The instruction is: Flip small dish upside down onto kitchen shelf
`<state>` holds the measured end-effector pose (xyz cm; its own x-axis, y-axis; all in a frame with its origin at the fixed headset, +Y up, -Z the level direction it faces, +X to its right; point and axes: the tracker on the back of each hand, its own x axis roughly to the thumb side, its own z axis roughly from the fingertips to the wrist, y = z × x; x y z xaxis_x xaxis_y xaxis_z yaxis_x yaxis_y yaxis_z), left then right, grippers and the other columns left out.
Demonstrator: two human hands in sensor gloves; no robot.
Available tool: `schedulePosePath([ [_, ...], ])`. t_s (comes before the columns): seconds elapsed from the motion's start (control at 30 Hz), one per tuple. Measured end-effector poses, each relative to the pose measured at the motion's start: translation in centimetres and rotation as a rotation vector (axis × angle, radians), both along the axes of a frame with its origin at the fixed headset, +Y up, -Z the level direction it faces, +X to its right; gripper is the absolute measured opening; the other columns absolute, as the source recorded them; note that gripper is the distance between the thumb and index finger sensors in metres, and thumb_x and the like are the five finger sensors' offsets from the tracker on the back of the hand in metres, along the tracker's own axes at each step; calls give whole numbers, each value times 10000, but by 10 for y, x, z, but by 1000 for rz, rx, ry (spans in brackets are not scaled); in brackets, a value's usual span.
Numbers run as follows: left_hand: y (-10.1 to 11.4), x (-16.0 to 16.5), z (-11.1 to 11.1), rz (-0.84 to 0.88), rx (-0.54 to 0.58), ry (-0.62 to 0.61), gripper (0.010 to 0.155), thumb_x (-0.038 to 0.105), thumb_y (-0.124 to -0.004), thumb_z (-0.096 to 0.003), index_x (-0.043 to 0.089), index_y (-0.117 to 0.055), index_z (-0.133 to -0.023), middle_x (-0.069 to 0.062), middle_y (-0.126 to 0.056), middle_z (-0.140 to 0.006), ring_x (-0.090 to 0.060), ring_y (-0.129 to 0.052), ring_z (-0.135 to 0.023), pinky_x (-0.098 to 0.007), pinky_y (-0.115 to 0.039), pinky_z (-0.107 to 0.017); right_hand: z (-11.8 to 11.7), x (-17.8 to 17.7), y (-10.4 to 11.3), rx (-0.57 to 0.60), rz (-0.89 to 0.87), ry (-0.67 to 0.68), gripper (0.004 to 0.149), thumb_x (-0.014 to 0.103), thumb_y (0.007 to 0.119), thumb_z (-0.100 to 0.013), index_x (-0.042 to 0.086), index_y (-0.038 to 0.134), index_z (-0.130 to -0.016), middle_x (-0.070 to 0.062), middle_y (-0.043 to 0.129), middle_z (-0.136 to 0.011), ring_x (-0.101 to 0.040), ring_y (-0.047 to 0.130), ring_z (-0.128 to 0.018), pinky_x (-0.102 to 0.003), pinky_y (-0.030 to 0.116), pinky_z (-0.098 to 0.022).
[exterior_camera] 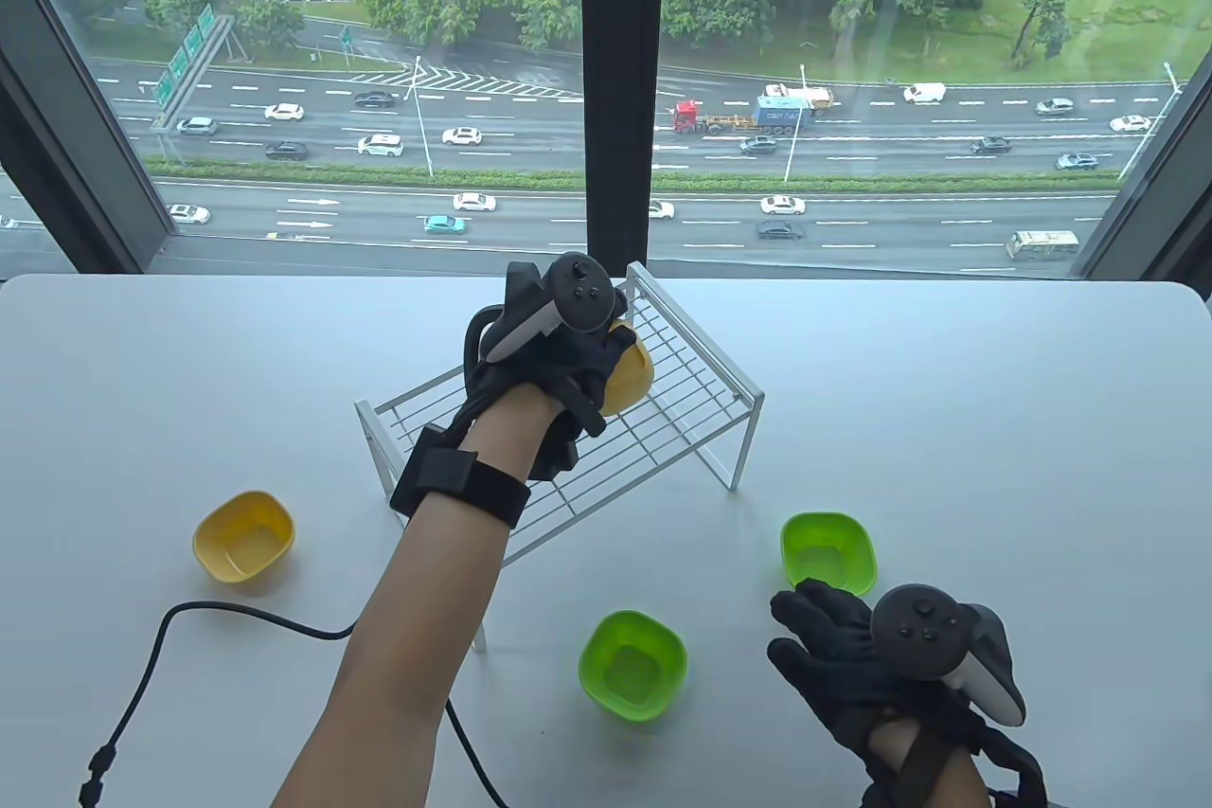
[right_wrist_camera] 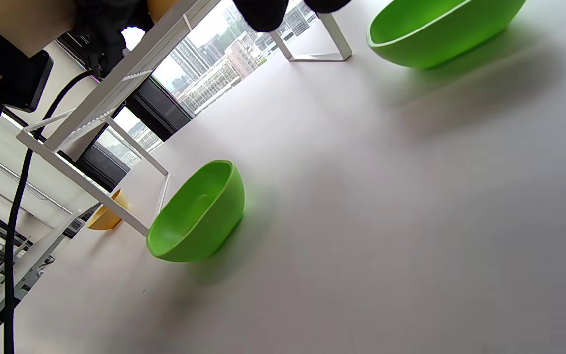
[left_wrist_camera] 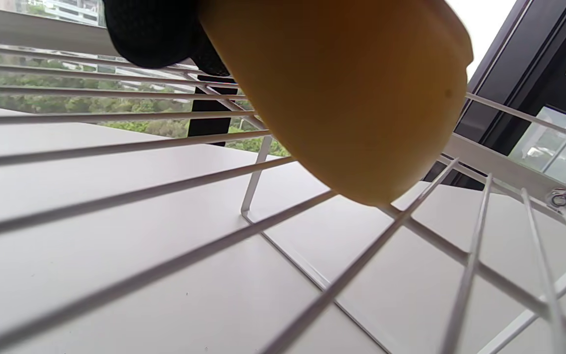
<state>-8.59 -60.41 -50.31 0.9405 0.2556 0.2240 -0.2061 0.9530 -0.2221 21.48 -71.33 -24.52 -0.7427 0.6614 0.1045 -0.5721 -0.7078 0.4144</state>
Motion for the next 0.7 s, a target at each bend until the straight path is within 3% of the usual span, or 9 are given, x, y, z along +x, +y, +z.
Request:
schedulePosePath([
  [0.27,-5,5,-4,-63,3,54,612,487,-487,-497,252,-469,-1062,-44,-797,-1033,-326,-927,-752,-281,-959,-430,0,-3,0,-9,10,24,764,678,576,-518,209,458,-1109,-169,305,-1191,-447,268,-1050,-673,237,-712],
  [0.4,-5,9,-3,-227,134,78,572,461,-509,-500,249,-523,-1031,6,-781,-977,-222,-902,-735,-264,-932,-414,0,-3,-1,-14,4,24,762,676,578,-518,206,464,-1107,-167,318,-1191,-444,275,-1052,-673,241,-714],
  [0.53,14,11,5,-254,224,86,585,452,-541,-495,247,-511,-1042,-17,-735,-1011,-261,-843,-794,-323,-886,-448,-2,-5,-5,-34,10,35,763,673,582,-517,202,466,-1106,-168,325,-1190,-443,276,-1053,-673,238,-715],
  [0.7,54,-4,34,-46,258,4,643,500,-576,-492,247,-488,-1077,-79,-646,-1092,-344,-751,-890,-439,-815,-565,-2,-3,-4,-15,6,32,766,671,584,-517,197,454,-1106,-167,330,-1190,-432,279,-1058,-656,235,-725],
])
